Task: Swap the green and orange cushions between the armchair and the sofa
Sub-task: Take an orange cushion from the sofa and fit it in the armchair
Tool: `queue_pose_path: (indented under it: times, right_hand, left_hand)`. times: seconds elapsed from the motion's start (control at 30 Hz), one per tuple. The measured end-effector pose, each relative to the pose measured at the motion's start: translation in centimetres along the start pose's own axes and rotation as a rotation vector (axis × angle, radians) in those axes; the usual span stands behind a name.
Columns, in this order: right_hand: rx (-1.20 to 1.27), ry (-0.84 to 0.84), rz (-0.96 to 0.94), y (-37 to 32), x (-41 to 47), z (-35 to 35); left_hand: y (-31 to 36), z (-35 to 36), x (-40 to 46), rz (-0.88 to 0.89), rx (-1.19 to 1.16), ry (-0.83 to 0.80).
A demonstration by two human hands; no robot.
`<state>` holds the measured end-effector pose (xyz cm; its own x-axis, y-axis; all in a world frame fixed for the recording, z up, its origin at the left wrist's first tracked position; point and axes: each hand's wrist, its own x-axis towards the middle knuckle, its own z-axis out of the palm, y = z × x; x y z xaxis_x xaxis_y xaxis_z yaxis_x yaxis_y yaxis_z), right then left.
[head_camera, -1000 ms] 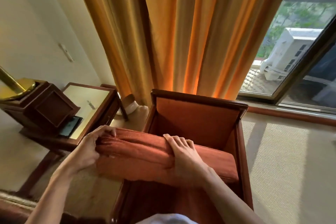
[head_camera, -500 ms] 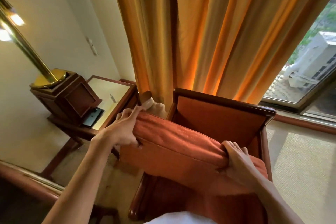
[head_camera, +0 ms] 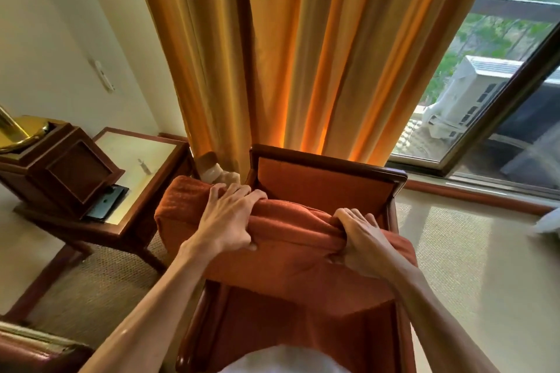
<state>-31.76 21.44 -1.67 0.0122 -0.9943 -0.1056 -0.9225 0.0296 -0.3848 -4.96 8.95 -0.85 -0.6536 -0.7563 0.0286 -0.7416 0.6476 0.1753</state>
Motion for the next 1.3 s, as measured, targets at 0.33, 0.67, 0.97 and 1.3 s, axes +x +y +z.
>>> queue_pose_path:
  times: [0.33, 0.67, 0.97, 1.3]
  right_hand:
    - [0.03, 0.059, 0.113, 7.1, -4.5, -2.3]
    - [0.012, -0.17, 0.311, 12.9, -2.4, 11.0]
    - [-0.187, -0.136, 0.363, 14.2, -0.4, 13.6]
    - [-0.186, 0.085, 0.24, 16.3, 5.8, 5.1]
  left_hand:
    - [6.7, 5.0, 3.4, 0.075, -0.135, -0.02]
    - [5.3, 16.4, 4.5, -0.09, -0.05, -0.345]
    - [4.4, 18.8, 6.4, -0.112, 0.068, -0.334]
    - [2.5, 11.1, 14.9, -0.027, 0.042, -0.29]
